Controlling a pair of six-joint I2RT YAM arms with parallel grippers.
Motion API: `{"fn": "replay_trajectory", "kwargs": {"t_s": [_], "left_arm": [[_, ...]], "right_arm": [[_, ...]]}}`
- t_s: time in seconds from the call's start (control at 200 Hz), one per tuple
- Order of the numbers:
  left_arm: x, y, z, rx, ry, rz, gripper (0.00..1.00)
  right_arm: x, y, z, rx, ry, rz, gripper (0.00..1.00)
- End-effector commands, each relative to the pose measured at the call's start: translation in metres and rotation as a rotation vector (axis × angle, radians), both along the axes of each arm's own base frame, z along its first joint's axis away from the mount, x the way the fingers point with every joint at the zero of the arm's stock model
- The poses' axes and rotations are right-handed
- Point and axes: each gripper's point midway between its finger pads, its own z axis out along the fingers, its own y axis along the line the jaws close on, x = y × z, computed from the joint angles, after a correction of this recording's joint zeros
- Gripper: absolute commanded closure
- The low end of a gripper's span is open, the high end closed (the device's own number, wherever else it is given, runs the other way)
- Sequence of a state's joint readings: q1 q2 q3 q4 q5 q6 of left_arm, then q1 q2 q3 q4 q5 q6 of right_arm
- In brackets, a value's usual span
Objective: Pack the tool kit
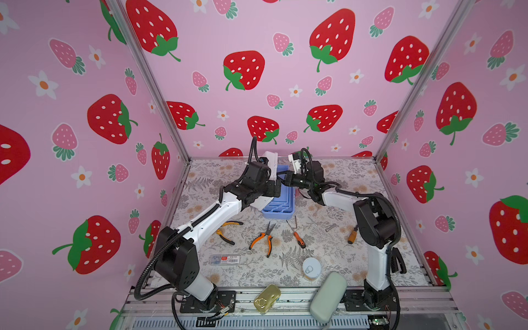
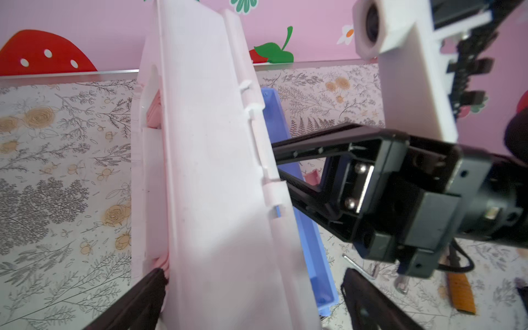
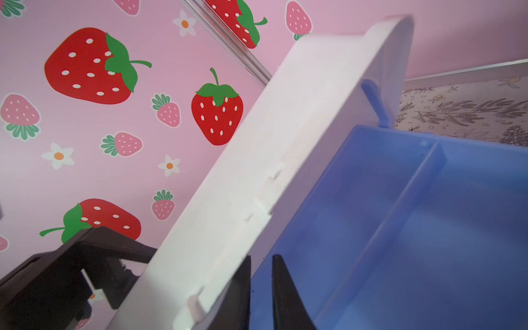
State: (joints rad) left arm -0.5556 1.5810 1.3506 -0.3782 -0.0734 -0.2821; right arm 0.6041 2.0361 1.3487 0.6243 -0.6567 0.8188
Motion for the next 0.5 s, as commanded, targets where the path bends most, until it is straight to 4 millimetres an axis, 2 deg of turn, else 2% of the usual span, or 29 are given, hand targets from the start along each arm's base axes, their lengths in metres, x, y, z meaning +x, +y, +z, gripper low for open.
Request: {"fn": "replay_trajectory", "kwargs": {"t_s": [0.0, 0.115, 0.285, 0.395, 0.495], "left_arm": [[-0.005, 0.0, 0.0, 0.125, 0.016, -0.008, 0.01], [0.0, 0.005, -0.009, 0.197, 0.03, 0.033, 0.0], [0.005, 0.013, -0.012, 0.228, 0.025, 0.082, 0.09], [0.007, 0.019, -0.011, 0.241, 0.013, 0.113, 0.11], [0.008, 0.022, -0.008, 0.222, 0.003, 0.124, 0.14]], "right_arm": [[-0.005, 0.012, 0.006, 0.021, -0.012, 0.042, 0.82], [-0.007, 0.012, 0.006, 0.019, -0.011, 0.047, 0.82], [-0.01, 0.006, 0.01, 0.009, -0.028, 0.036, 0.8], [-0.007, -0.006, 0.014, -0.004, -0.04, 0.006, 0.79], [0.0, -0.027, 0.009, -0.052, -0.039, -0.067, 0.78]]}}
